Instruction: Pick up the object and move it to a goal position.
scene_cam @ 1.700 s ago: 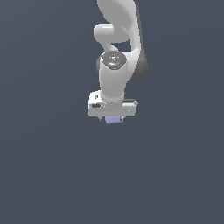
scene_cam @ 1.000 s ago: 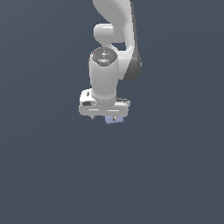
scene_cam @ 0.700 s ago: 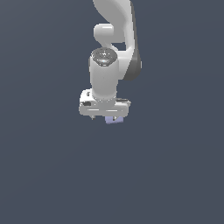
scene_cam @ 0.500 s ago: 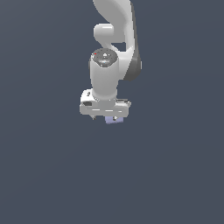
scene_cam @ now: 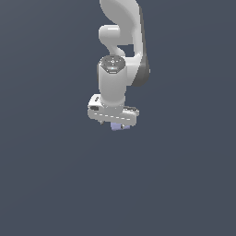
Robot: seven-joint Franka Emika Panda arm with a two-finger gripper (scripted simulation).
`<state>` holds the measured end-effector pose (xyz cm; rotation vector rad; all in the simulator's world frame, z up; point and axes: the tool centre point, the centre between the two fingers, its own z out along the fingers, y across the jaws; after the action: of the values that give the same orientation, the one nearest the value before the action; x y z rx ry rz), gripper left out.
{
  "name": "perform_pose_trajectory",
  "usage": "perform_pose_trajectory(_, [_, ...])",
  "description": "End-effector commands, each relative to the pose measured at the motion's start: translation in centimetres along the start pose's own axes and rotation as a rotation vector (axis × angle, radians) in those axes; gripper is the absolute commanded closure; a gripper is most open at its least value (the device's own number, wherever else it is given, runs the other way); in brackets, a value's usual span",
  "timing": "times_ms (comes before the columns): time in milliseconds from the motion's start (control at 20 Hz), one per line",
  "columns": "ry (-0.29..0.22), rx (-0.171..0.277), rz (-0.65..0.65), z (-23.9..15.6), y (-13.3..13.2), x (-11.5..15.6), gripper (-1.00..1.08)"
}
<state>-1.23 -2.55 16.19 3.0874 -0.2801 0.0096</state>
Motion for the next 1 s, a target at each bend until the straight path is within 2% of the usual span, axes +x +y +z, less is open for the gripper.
perform_pose_trajectory(0, [-0.001,0.004,0.054,0.5,-0.3,-0.5,-0.92])
perform_pose_trajectory(950, [-0.019,0.031,0.565,5.0,-2.0,-5.1,-0.92])
